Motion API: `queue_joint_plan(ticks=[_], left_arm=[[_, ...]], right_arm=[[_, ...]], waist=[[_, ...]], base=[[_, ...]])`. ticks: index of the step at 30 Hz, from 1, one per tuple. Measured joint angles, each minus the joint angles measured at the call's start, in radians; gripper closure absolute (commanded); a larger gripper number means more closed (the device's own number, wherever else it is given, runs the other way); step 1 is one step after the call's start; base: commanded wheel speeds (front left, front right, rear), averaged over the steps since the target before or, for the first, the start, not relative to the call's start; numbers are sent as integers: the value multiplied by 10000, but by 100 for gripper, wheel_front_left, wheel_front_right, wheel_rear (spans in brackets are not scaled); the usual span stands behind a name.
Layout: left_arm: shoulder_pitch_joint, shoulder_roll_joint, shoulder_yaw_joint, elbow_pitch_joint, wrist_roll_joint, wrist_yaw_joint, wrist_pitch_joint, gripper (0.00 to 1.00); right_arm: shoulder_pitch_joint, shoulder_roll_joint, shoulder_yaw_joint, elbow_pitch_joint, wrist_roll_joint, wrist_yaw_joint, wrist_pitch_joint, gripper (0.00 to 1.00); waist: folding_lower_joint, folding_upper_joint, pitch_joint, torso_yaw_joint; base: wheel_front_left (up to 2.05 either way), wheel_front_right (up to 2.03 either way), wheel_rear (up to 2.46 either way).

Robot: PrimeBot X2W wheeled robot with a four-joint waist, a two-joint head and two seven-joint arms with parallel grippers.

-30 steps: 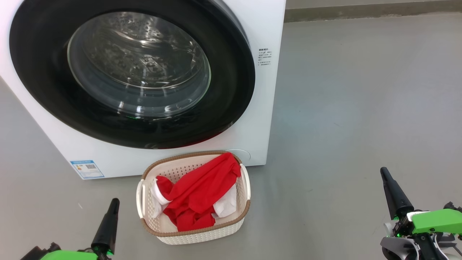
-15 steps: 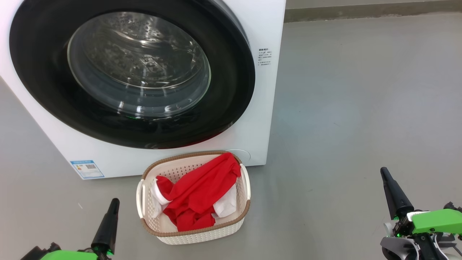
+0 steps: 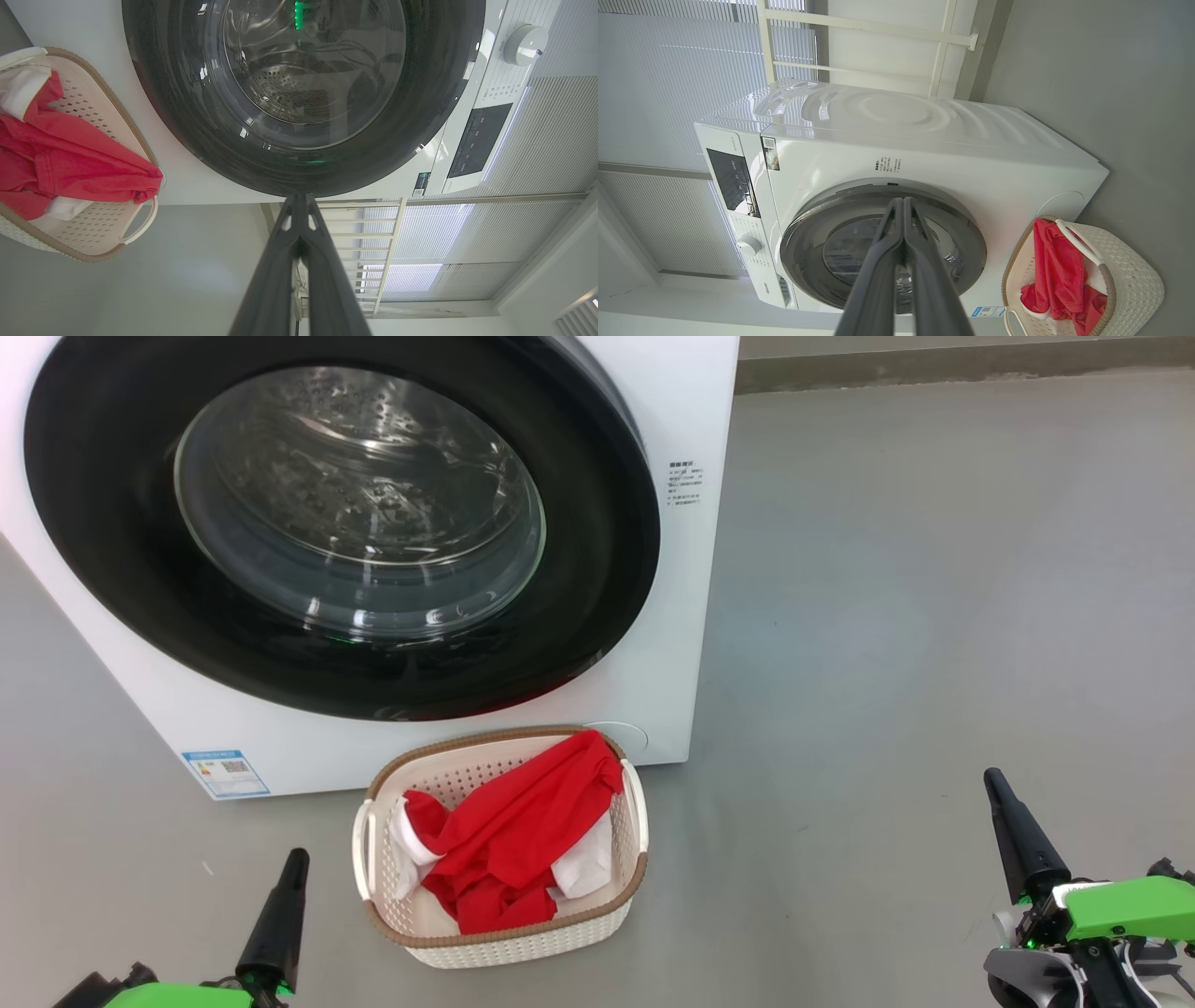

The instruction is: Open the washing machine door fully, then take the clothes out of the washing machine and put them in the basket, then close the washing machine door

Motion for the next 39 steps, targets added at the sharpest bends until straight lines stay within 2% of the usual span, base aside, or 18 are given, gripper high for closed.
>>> queue_joint_plan(ticks=[39], left_arm=[[0, -2, 0, 2, 0, 0, 0, 100]], right_arm=[[0, 33, -29, 2, -48, 0, 75, 100]], waist=[[0, -1, 0, 0]], base=[[0, 0, 0]])
